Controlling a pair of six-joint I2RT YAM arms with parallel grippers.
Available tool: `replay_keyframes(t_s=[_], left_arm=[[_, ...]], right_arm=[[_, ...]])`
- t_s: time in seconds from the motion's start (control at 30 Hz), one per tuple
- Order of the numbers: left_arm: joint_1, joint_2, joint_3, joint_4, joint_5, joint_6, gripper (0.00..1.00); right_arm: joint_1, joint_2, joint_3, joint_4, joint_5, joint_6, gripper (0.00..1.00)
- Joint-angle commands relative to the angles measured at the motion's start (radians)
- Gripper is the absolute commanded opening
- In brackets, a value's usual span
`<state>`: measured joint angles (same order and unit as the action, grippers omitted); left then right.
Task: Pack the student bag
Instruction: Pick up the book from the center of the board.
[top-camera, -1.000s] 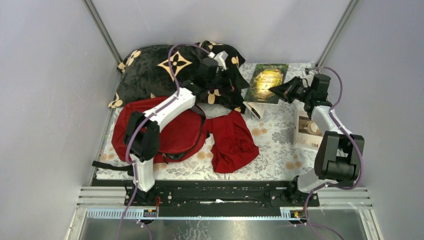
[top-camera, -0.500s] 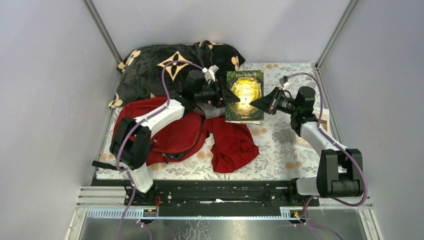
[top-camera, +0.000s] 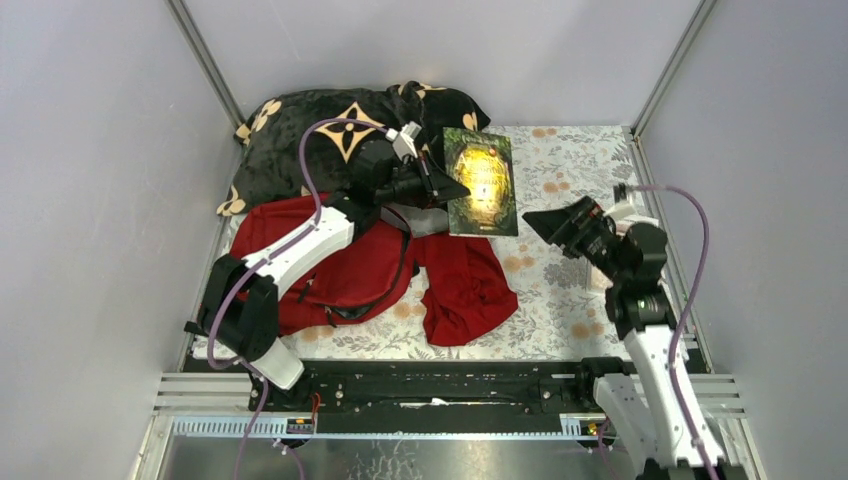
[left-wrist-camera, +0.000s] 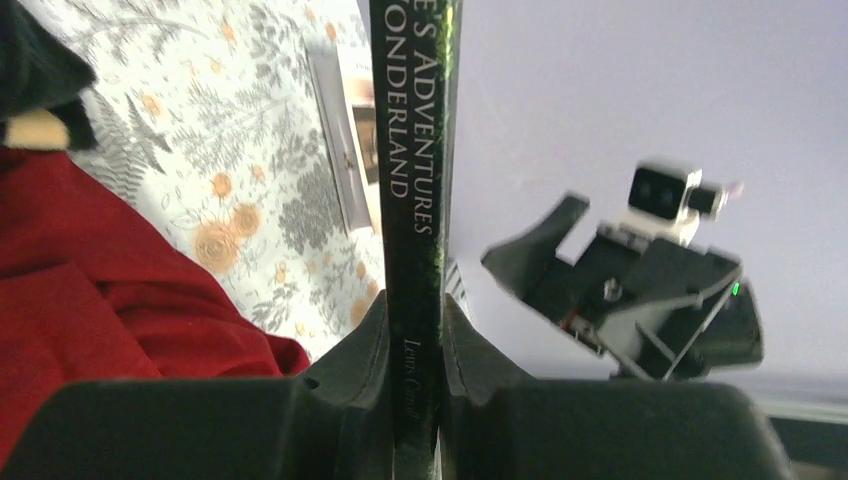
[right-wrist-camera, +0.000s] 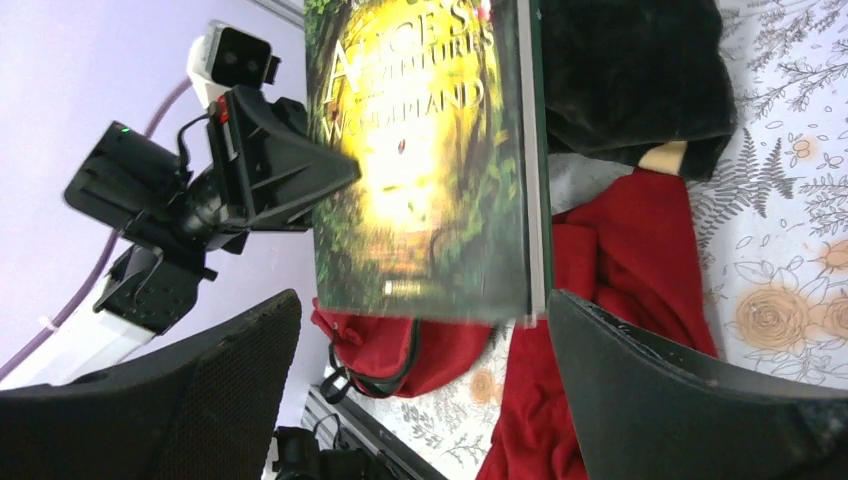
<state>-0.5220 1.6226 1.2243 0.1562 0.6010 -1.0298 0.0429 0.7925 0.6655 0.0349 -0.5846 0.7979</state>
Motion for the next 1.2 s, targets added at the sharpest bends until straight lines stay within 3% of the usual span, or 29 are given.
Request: replay_keyframes(t_s=[0.0,0.07,0.13,0.3,0.43,0.77,0.9,1.07,1.1,1.17], left_arm=[[0.008,-0.111,-0.051,0.166,-0.164,-0.052,0.0],[0.001,-0.14,-0.085,0.224,-0.258,-0.072,0.0],[-0.008,-0.142,-0.094,0.261,-0.32,-0.101,0.0],[-0.046,-0.093,-0.079,0.346,-0.326,-0.151,0.0],[-0.061,-0.077,-0.087,0.373,-0.333,-0.177,0.0],[-0.106,-0.079,-0.124,0.425,-0.333,-0.197,0.0],[-0.102,-0.096,-0.117,0.428,-0.308,-0.169,0.0],[-0.102,-0.144,-0.118,0.36,-0.375,-0.092,0.0],[-0.102,-0.145,-0.122,0.36,-0.375,-0.092,0.0],[-0.102,-0.137,-0.113,0.347,-0.348,-0.081,0.02]], right_arm=[[0.0,-0.175,-0.207,0.15,0.122,0.254,1.0],[0.011,-0.219,-0.387,0.48,0.106,0.472,1.0],[0.041,-0.211,-0.506,0.746,0.16,0.586,1.0],[0.08,-0.084,-0.478,0.888,0.163,0.545,1.0],[0.097,0.077,-0.48,1.142,0.182,0.6,1.0],[0.195,0.501,-0.309,1.481,0.247,0.679,0.98],[0.195,0.671,-0.242,1.666,0.207,0.777,0.78],[0.195,0.721,-0.23,1.679,0.198,0.801,0.56],[0.194,0.717,-0.233,1.678,0.205,0.791,0.45],[0.194,0.704,-0.233,1.651,0.209,0.782,0.13]])
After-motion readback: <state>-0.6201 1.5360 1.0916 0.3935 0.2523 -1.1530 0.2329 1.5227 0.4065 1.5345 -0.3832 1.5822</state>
